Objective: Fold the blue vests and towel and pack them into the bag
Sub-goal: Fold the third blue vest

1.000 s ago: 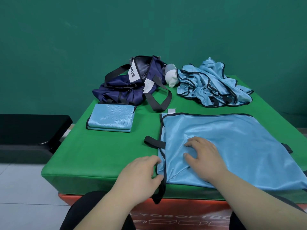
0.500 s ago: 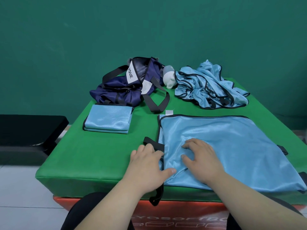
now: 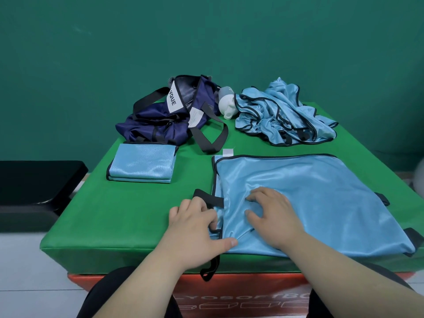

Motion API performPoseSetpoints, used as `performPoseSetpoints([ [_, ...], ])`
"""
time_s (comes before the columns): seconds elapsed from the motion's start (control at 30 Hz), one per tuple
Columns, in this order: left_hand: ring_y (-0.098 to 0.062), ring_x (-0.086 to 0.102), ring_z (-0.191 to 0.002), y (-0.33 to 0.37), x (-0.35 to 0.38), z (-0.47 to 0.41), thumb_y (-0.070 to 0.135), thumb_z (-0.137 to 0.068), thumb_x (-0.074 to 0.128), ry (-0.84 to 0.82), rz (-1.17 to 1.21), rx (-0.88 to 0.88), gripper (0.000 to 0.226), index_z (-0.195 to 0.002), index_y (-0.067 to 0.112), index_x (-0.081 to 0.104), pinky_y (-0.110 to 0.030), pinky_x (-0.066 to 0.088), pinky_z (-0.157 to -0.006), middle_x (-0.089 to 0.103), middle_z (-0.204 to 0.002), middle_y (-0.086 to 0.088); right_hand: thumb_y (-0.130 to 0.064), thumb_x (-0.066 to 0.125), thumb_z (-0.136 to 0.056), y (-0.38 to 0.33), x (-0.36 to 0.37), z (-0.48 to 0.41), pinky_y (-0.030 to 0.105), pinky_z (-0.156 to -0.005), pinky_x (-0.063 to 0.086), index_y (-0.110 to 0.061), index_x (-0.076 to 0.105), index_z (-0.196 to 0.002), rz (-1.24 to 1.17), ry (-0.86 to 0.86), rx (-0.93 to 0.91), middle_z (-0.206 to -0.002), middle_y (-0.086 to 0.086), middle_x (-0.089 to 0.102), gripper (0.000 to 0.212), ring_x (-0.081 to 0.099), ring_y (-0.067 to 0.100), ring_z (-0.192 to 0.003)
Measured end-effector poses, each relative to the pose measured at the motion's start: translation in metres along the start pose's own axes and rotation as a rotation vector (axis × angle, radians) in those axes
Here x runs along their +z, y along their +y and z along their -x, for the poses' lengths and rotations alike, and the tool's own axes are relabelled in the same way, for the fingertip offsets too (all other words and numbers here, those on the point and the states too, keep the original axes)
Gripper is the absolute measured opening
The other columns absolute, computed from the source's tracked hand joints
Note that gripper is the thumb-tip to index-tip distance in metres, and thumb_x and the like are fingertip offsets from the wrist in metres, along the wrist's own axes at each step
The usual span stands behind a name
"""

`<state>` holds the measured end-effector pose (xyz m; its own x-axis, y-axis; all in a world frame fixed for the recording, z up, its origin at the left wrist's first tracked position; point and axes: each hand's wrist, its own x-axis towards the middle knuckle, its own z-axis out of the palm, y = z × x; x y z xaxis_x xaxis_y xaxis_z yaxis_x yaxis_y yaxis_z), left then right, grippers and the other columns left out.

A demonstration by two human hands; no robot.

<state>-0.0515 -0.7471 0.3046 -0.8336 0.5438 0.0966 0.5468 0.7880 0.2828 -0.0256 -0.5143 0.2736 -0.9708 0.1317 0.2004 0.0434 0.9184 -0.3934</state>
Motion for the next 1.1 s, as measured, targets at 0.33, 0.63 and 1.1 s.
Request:
performPoseSetpoints([
  [0.33, -0.006, 0.028, -0.106, 0.001, 0.003, 0.002, 0.083, -0.062, 0.056, -0.046, 0.102, 0.048, 0.055, -0.081, 0.031, 0.053, -0.03, 0.021, -0.092, 0.031, -0.105, 0.021, -0.046, 0.051, -0.085, 0.0, 0.0, 0.0, 0.03, -0.113, 0.027, -0.029, 0.063, -0.121, 0.006, 0.008, -0.004, -0.128, -0.014, 0.054, 0.042, 0.044, 0.012, -0.127],
  [0.63, -0.005, 0.026, -0.106, -0.001, -0.001, 0.009, 0.088, -0.059, 0.047, -0.023, 0.052, 0.06, 0.063, -0.094, 0.036, 0.058, -0.029, 0.017, -0.094, 0.028, -0.105, 0.021, -0.049, 0.047, -0.082, 0.0, 0.0, 0.0, 0.03, -0.112, 0.027, -0.029, 0.063, -0.12, 0.014, 0.01, 0.005, -0.128, -0.014, 0.054, 0.046, 0.045, 0.012, -0.127],
  [1.1, -0.005, 0.031, -0.099, 0.004, -0.001, 0.016, 0.08, -0.067, 0.055, -0.007, 0.067, 0.014, 0.053, -0.074, 0.027, 0.059, -0.029, 0.021, -0.091, 0.038, -0.094, 0.02, -0.051, 0.044, -0.082, 0.001, 0.0, 0.0, 0.031, -0.112, 0.029, -0.03, 0.063, -0.12, 0.016, 0.006, 0.001, -0.127, -0.015, 0.054, 0.047, 0.046, 0.013, -0.126],
])
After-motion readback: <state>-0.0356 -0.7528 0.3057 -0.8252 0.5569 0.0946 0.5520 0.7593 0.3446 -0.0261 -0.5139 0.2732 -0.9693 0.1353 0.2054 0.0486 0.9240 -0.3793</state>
